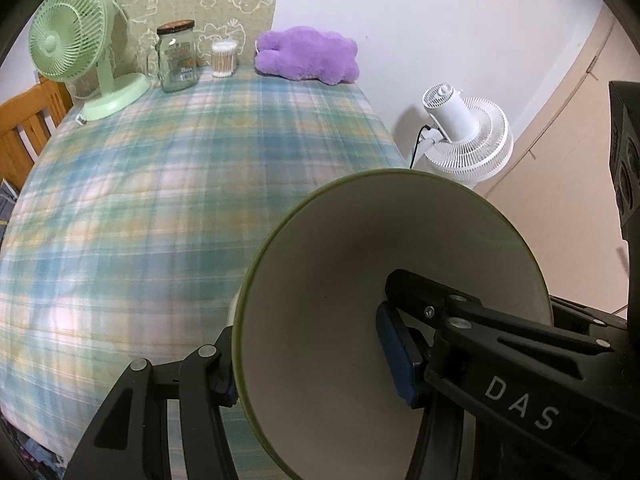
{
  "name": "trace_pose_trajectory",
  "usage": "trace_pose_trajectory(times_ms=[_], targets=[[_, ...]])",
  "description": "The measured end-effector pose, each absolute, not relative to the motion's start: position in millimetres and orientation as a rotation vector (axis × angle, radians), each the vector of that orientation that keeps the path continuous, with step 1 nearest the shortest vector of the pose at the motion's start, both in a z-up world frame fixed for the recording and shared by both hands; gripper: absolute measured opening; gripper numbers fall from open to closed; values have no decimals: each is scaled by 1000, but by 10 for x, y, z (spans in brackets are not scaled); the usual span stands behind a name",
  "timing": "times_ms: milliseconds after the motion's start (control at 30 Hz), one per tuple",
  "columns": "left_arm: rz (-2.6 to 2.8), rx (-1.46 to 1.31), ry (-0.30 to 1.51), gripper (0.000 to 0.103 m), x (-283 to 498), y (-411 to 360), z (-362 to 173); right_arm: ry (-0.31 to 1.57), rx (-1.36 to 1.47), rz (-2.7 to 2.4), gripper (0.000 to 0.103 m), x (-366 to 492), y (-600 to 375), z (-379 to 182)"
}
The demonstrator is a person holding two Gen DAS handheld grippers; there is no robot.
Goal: Organize plates and bowls
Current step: 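Carry the grey bowl with the right tool over the plate stack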
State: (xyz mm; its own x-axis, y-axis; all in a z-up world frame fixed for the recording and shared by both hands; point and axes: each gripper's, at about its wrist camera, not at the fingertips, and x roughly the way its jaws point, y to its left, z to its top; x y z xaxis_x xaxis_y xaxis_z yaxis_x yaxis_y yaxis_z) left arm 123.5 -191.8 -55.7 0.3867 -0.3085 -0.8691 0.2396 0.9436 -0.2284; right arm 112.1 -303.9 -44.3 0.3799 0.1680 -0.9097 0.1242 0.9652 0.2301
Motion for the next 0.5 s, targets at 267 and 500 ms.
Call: trace_pose_trajectory(times_ms=[267, 500], targets=[[-326, -100, 1171, 56, 1247, -2070, -737, 1239, 267, 35, 45, 1175, -3242, -619], [-287, -132, 1217, 56, 1290, -2085, -877, 1286, 248, 63, 45, 1275, -3269, -765]])
